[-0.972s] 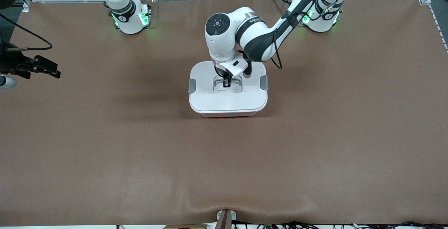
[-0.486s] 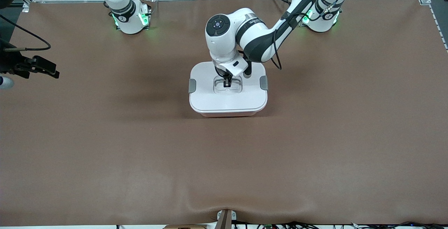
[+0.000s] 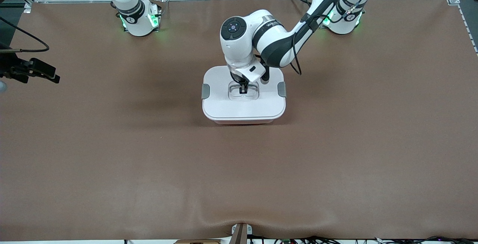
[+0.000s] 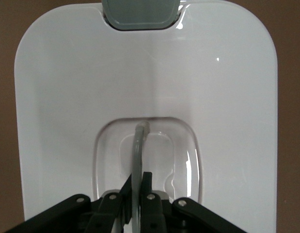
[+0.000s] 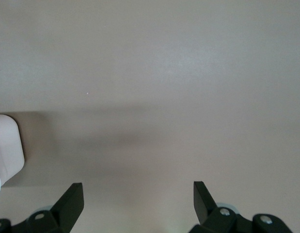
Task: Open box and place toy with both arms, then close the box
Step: 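Lower the lid onto the box and press it down with the left gripper, then open the left gripper and lift it off the lid handle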
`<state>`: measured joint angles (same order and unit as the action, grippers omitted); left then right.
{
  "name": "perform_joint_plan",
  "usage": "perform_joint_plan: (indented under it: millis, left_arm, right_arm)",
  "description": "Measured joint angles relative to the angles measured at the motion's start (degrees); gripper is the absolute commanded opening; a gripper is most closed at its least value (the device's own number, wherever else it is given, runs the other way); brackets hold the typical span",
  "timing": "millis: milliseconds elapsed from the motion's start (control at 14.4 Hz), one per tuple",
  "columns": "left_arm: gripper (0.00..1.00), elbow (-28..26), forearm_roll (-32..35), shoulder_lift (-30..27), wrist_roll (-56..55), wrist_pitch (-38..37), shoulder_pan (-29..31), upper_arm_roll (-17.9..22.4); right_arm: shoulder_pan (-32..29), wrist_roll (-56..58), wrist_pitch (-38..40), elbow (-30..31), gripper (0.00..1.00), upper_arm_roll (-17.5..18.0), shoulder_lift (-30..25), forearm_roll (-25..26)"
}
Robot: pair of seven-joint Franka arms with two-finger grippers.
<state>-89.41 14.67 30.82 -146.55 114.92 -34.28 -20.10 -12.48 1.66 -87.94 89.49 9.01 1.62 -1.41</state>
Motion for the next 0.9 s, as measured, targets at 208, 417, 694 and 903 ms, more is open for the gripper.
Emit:
perform_joint_plan:
  millis: [208, 417, 694, 903]
  left_arm:
    - [1.00, -0.34, 0.00, 0.06, 1.87, -0.22, 0.38, 0.12]
    - [1.00, -0.14, 0.00, 0.02, 4.22, -0.22, 0.58, 0.09]
    - [1.00, 1.49, -2.09, -3.38, 13.13, -3.90, 1.56, 0.06]
    - [1.00, 3.23, -4.17, -8.30, 27.84, -11.58, 5.67, 0.13]
  right_arm:
    - [0.00, 0.00, 0.04, 0.00, 1.00, 0.11, 0.00, -0.02]
    - [0.00, 0.00, 0.33, 0.01, 1.00, 0.11, 0.05, -0.02]
    - [0.02, 0.00, 0.35, 0.02, 1.00, 0.15, 0.07, -0.03]
    - [0.04, 0.00, 0.35, 0.02, 1.00, 0.19, 0.07, -0.03]
